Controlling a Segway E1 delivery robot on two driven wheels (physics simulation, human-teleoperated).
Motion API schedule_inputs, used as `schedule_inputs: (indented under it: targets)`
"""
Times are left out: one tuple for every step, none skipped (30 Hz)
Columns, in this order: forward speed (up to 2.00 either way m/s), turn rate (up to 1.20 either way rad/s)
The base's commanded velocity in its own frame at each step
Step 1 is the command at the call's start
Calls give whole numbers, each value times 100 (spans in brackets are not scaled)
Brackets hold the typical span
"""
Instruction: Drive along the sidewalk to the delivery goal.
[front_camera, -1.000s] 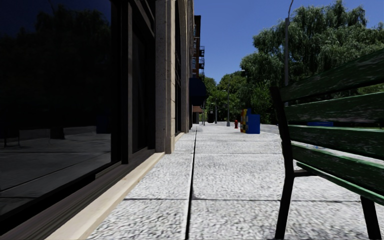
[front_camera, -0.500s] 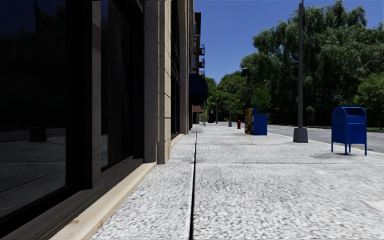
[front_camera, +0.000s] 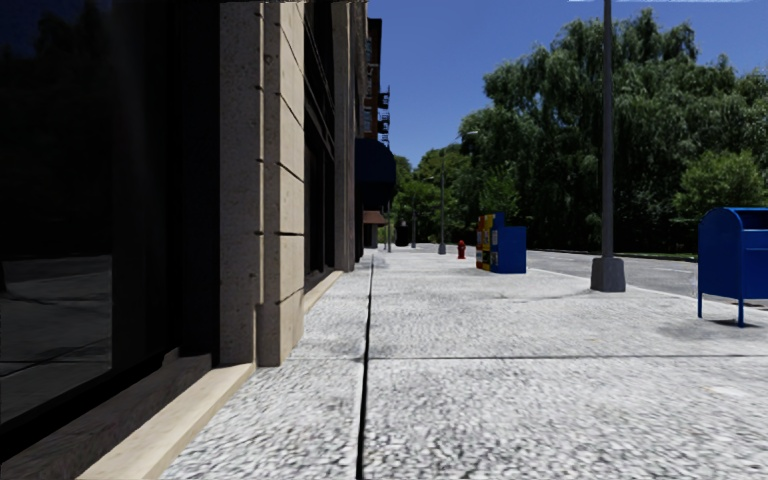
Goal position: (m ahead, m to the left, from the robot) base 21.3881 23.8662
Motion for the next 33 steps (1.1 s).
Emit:
schedule_inputs:
  targets:
    - [200, -25]
    - [200, -25]
    - [200, -25]
    - [200, -25]
    - [200, -25]
    - [200, -25]
    - [200, -25]
    - [200, -25]
    - [200, -20]
    - [200, -1]
    - [200, 0]
    - [200, 0]
    - [200, 0]
    - [200, 0]
    - [200, 0]
    - [200, 0]
    - [200, 0]
    - [200, 0]
    - [200, 0]
    - [200, 0]
    - [200, 0]
    - [200, 0]
    - [200, 0]
    - [200, 0]
    - [200, 0]
    - [200, 0]
    - [200, 0]
    - [200, 0]
    - [200, 0]
    - [200, 0]
    - [200, 0]
    - [200, 0]
    - [200, 0]
